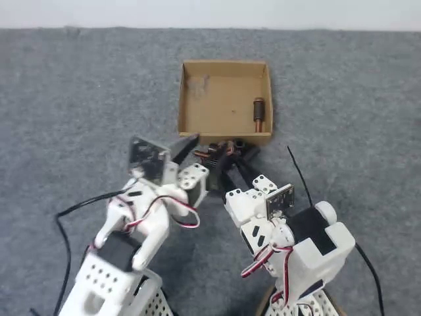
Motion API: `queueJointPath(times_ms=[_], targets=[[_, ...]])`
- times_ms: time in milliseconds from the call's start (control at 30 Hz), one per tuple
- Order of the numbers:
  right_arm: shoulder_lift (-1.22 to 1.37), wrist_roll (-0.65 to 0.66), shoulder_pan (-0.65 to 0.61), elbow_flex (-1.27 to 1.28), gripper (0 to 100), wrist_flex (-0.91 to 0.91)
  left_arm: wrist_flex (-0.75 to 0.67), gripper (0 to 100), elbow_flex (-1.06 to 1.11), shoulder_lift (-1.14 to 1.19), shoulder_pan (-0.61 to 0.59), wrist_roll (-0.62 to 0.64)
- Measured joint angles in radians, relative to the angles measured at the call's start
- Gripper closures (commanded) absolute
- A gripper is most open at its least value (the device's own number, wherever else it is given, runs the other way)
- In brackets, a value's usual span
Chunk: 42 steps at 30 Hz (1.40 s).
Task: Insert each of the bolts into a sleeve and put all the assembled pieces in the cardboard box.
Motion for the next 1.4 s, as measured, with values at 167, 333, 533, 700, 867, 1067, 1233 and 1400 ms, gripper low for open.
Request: queueJointPath(times_ms=[167, 333, 533, 700, 867, 1067, 1233, 1400], targets=[[0.000, 0.000, 0.002, 0.000, 99.1, 0.000, 0.035, 82, 0.000, -0.117, -0.132, 0.000], [0.000, 0.000, 0.002, 0.000, 99.1, 0.000, 0.091, 82, 0.000, -0.210, -0.264, 0.000], [0.000, 0.000, 0.002, 0.000, 99.1, 0.000, 0.239, 82, 0.000, -0.324, -0.359, 0.000], [0.000, 0.000, 0.020, 0.000, 99.1, 0.000, 0.371, 82, -0.002, -0.446, -0.430, 0.000], [0.000, 0.000, 0.034, 0.000, 99.1, 0.000, 0.437, 82, -0.002, -0.450, -0.519, 0.000], [0.000, 0.000, 0.037, 0.000, 99.1, 0.000, 0.437, 87, 0.141, -0.450, -0.571, 0.000], [0.000, 0.000, 0.054, 0.000, 99.1, -0.031, 0.434, 99, 0.276, -0.450, -0.574, 0.000], [0.000, 0.000, 0.110, -0.006, 99.1, -0.040, 0.322, 99, 0.407, -0.450, -0.574, 0.000]])
